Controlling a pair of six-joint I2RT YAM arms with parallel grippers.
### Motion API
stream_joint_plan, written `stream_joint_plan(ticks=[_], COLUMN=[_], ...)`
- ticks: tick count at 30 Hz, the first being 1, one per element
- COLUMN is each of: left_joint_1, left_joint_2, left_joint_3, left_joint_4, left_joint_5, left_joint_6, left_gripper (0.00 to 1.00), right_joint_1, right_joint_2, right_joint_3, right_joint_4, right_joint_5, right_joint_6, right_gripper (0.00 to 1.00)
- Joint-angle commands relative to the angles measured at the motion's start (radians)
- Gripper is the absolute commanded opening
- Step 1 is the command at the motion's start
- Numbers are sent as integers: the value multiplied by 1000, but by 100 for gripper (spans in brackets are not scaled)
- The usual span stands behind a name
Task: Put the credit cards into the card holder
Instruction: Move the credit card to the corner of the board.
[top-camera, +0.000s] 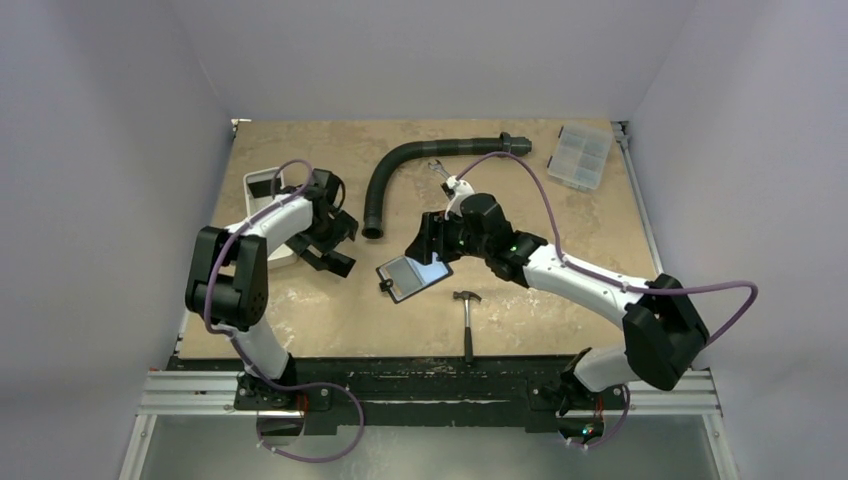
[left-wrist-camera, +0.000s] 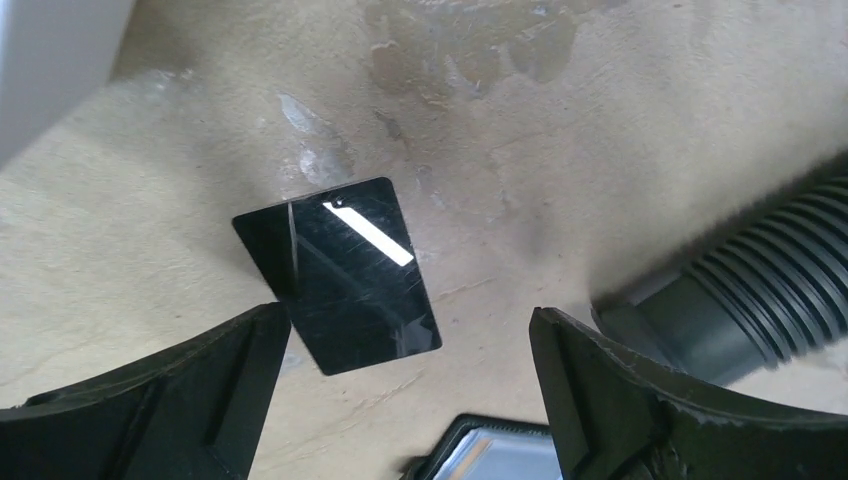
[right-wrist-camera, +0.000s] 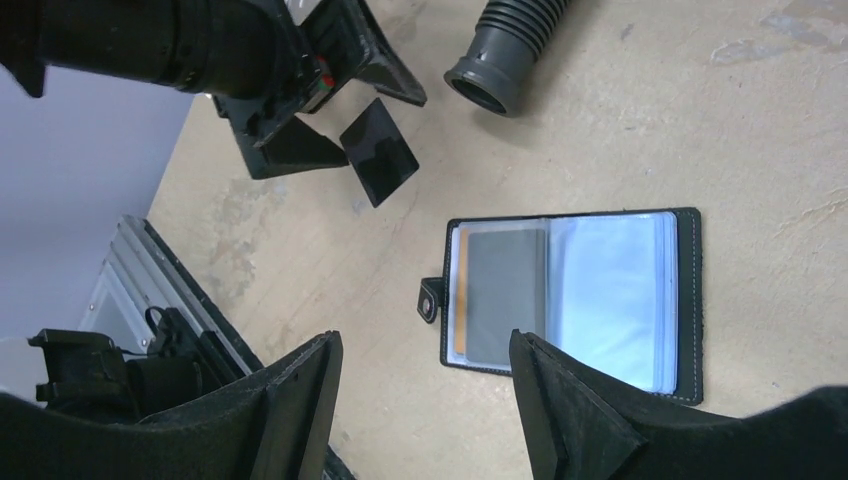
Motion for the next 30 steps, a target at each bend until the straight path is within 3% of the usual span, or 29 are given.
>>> stream_joint_plan(ticks=[1, 9, 14, 25, 30], left_joint_1=[-22, -22, -19, -20, -20], left_joint_2=[81, 139, 262, 296, 256], left_joint_3=[36, 11, 90, 118, 70], left_joint_4=[-62, -117, -241, -337, -276], left_joint_5=[-67, -109, -128, -177, -153], left_joint_6=[-204, -346, -355, -380, -375], left_gripper=[100, 92, 83, 90, 90], right_joint_1=[-10, -28, -31, -33, -34], right_joint_2=[-59, -113, -110, -120, -127], right_joint_3=[-20, -71, -79, -99, -103], right_joint_4=[22, 23, 40, 63, 64], right_joint_5=[-5, -4, -19, -32, -36], right_joint_6=[-29, -35, -29, -18, -17], right_gripper=[70, 70, 70, 69, 69])
